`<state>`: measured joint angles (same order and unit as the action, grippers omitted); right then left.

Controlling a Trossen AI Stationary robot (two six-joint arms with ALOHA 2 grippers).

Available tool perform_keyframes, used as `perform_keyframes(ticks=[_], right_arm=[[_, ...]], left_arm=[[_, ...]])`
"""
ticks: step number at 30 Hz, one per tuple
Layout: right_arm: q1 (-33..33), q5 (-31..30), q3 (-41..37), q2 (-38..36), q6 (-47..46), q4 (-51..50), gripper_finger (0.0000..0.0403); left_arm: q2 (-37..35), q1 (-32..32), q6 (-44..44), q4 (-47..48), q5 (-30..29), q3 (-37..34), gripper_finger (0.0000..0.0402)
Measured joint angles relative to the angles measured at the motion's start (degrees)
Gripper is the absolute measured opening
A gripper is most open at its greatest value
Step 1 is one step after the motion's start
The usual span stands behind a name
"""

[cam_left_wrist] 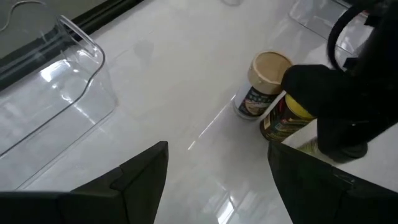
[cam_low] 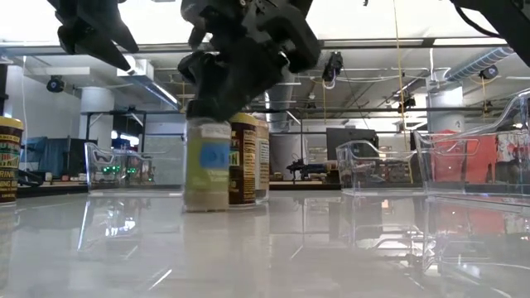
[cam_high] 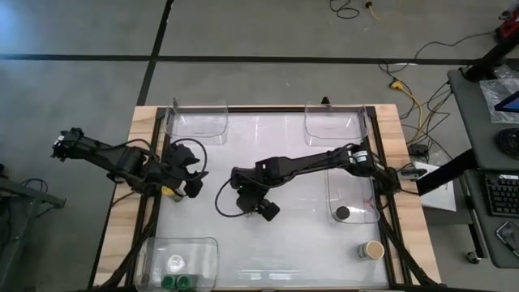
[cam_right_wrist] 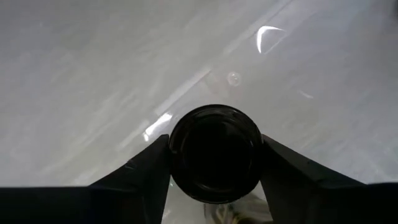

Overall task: Sort spices by type
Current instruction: Put the black seasoning bottle into the middle transparent bin

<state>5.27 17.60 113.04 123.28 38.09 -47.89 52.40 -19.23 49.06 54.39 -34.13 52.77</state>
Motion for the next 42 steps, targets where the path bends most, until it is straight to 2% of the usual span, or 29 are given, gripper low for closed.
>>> perform_keyframes(ticks=[9,15,22,33,42], right_arm=[[1.71,0.36,5.54,-4.13,-13.63,-1.63,0.0198],[2.39,-0.89,6.68,-10.68,-24.0,-6.43,0.0205],[4.97,-10.18,6.36,-18.9,-36.31,-16.75,0.0198],[14.87,-29.02,1.04,-30.66,-54.27,-28.26,0.0198],[25.21,-35.75,-10.78,-40.89,-66.81,-32.85,0.0199]], left_arm=[[-0.02,-0.02,-1.04,-0.22,-1.32,0.0,0.0261],[-0.07,-0.02,-5.21,-2.9,1.75,0.0,0.0261],[0.0,-0.02,-10.42,-3.79,1.91,0.0,0.0261],[0.11,-0.02,-12.09,-18.34,-2.8,0.02,0.0261],[0.11,-0.11,-12.33,-19.22,-2.4,0.02,0.0261]])
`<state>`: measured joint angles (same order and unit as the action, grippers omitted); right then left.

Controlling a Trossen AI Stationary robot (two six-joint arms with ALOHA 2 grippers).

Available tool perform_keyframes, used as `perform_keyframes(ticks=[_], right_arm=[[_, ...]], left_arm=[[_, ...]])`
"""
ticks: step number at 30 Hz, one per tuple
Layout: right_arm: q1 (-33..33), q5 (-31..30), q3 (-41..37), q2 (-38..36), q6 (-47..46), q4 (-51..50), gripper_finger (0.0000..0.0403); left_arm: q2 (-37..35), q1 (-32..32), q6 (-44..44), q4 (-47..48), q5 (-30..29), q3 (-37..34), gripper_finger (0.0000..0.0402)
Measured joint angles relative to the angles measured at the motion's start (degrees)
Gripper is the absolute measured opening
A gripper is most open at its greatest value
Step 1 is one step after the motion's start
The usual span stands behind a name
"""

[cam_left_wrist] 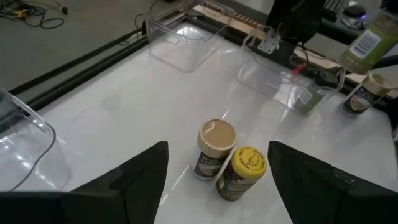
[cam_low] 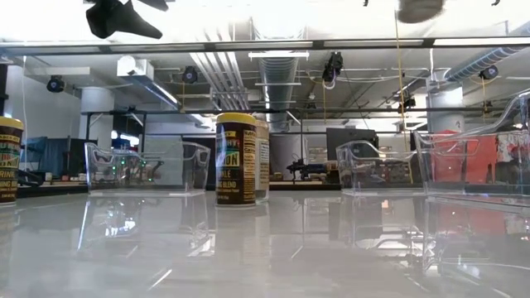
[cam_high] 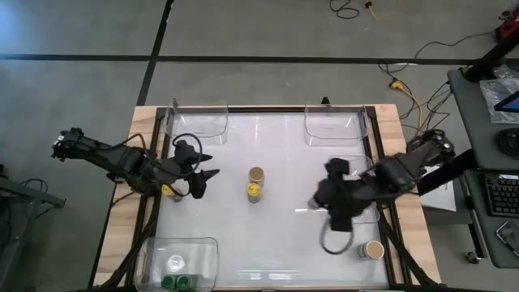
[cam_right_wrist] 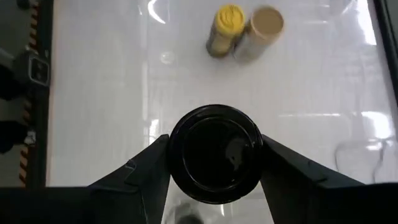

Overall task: Sort spices by type
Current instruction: Put the black seasoning bottle into the middle transparent bin

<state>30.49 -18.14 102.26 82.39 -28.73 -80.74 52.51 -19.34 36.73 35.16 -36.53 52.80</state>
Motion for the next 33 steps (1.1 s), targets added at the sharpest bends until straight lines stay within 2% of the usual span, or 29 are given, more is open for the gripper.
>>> perform_keyframes(ticks=[5,12,19,33], right_arm=[[4.92,-2.73,-6.75,-7.06,-7.05,-1.43,0.0202],[9.41,-2.85,-17.51,-15.18,-15.86,-7.52,0.0198],[10.14,-2.36,-28.33,-21.41,-21.42,-7.82,0.0203],[10.11,-2.32,-40.28,-32.41,-30.9,-8.96,0.02]], left_arm=[[0.02,-0.12,-0.2,-3.79,0.04,0.0,0.0261],[0.04,-0.12,-4.19,-8.79,0.05,0.0,0.0261],[0.45,-0.82,-3.26,-9.14,2.03,0.0,0.0261],[0.7,-1.42,-4.19,-9.8,2.48,0.0,0.0261]])
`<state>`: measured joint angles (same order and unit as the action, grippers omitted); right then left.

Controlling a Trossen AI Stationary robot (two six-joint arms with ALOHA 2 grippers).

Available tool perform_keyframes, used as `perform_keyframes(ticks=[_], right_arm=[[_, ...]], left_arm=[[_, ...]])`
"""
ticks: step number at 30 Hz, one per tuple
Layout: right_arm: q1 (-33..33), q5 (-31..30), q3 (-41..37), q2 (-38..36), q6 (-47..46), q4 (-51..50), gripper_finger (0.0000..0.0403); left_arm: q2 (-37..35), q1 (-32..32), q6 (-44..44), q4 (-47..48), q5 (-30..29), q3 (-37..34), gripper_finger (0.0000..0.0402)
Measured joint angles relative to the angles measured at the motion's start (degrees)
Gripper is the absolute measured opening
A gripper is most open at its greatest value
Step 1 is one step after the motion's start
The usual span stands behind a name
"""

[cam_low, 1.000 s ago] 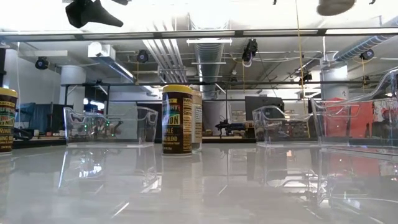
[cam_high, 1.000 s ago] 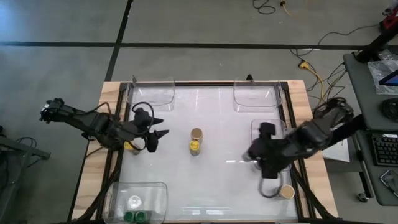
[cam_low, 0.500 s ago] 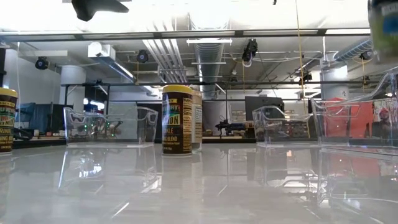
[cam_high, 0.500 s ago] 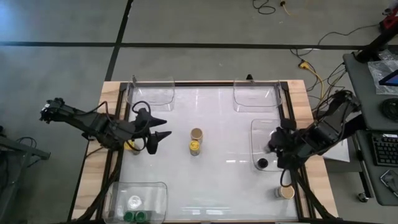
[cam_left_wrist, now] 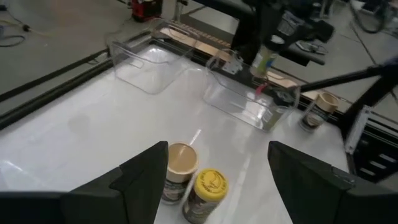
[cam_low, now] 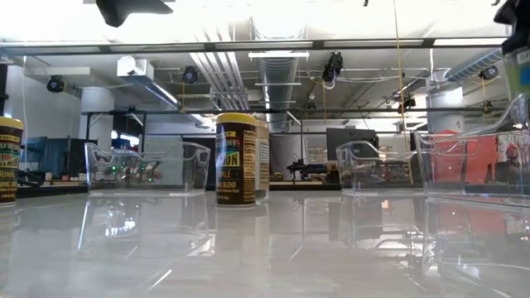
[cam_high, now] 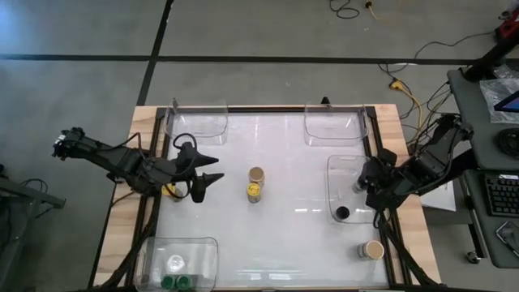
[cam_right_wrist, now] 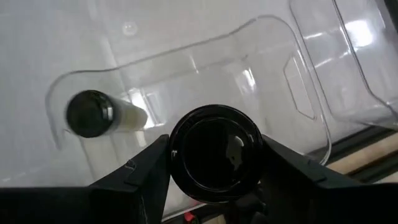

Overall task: Sort spices by type
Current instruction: Put the black seasoning bottle into the middle transparent bin

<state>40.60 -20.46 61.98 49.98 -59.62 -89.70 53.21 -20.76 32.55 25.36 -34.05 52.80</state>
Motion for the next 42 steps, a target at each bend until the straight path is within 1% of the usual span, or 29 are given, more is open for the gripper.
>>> perform_keyframes(ticks=[2,6,10,12,16,21,25,29,32,35,38,42], right_arm=[[0.0,0.29,-1.81,-0.41,-0.99,0.69,0.0199],[0.0,3.66,-5.41,-0.44,-1.03,3.22,0.0202],[0.01,6.05,-8.88,-0.35,-0.62,9.76,0.0202],[0.02,6.08,-10.21,-0.35,-0.87,12.33,0.0199],[0.8,6.02,-12.65,-0.39,-1.39,14.65,0.02],[3.19,6.03,-14.48,-0.35,-1.65,17.33,0.0202],[5.63,5.89,-14.83,-0.39,-3.83,17.53,0.0198],[8.86,5.46,-14.96,-0.28,-7.04,17.65,0.0203],[11.71,4.04,-15.26,0.18,-10.62,18.2,0.0203],[14.23,1.79,-15.85,0.64,-14.41,18.44,0.0199],[15.59,0.91,-16.5,1.26,-16.39,18.68,0.0199],[16.53,0.88,-17.14,2.17,-17.86,19.45,0.0206]], left_arm=[[0.0,-0.48,-0.01,-0.02,0.33,0.0,0.0261],[0.0,-0.93,-0.06,-0.04,0.34,0.0,0.0261],[0.0,-0.91,-0.07,-0.04,0.29,0.0,0.0261],[0.0,-0.93,-0.26,-0.39,0.97,0.0,0.0261],[-0.6,-0.95,-2.17,-3.04,4.61,0.0,0.0261],[-2.02,-0.95,-2.35,-3.46,4.71,0.0,0.0261],[-3.36,-0.95,-2.71,-3.46,4.71,0.0,0.0261],[-4.57,-0.95,-4.03,-4.22,4.65,0.0,0.0261],[-5.15,-0.95,-5.82,-7.17,4.63,0.0,0.0261],[-5.25,-0.95,-8.64,-12.18,4.7,0.0,0.0261],[-5.21,-0.95,-12.31,-16.76,6.66,0.0,0.0261],[-5.26,-0.95,-14.13,-18.38,7.22,0.0,0.0261]])
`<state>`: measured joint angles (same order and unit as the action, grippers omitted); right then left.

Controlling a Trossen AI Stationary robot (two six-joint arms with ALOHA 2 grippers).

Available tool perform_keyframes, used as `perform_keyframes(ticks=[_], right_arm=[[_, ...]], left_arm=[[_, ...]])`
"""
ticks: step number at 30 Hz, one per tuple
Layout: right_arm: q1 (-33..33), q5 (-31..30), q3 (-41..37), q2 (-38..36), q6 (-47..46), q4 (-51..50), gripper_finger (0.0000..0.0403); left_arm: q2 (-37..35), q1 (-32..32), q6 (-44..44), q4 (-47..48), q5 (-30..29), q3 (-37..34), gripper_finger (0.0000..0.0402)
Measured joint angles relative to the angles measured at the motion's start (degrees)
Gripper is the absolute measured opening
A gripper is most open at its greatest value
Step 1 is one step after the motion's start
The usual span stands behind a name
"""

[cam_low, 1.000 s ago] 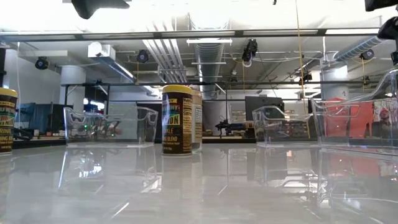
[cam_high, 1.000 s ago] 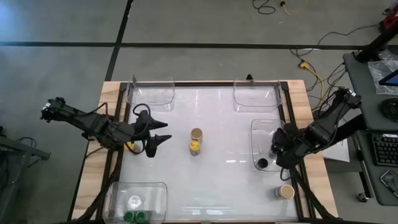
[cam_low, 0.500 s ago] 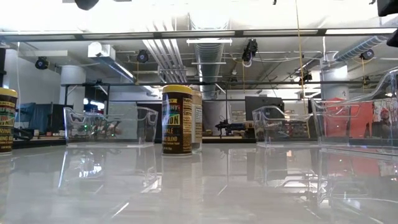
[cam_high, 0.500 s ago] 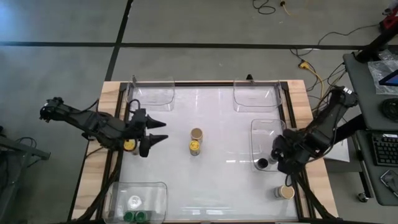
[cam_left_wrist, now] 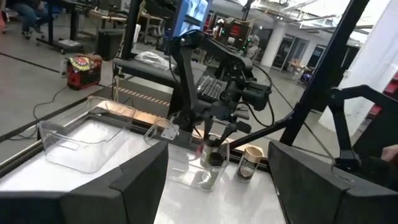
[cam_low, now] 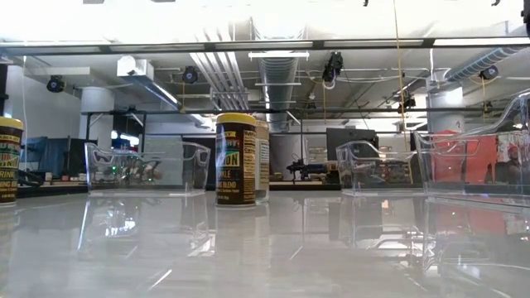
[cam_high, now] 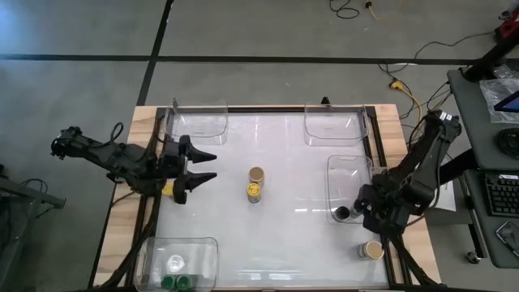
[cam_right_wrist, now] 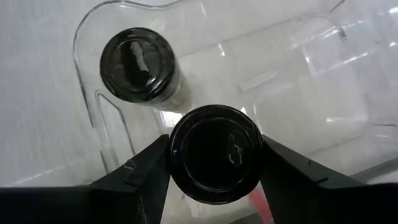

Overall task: Sort spices by type
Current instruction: Put the black seasoning bottle into the middle transparent bin

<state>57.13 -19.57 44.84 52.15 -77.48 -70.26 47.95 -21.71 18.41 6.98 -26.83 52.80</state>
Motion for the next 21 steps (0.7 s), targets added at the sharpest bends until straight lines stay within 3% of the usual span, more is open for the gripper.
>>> perform_keyframes(ticks=[12,21], right_arm=[[0.59,-1.59,-0.41,6.45,-2.04,3.62,0.0206],[1.37,-1.49,-0.46,8.73,-2.15,5.44,0.0201]], left_arm=[[0.1,0.09,0.04,0.61,0.42,0.0,0.0261],[-0.1,0.09,-1.45,-4.91,0.48,0.0,0.0261]])
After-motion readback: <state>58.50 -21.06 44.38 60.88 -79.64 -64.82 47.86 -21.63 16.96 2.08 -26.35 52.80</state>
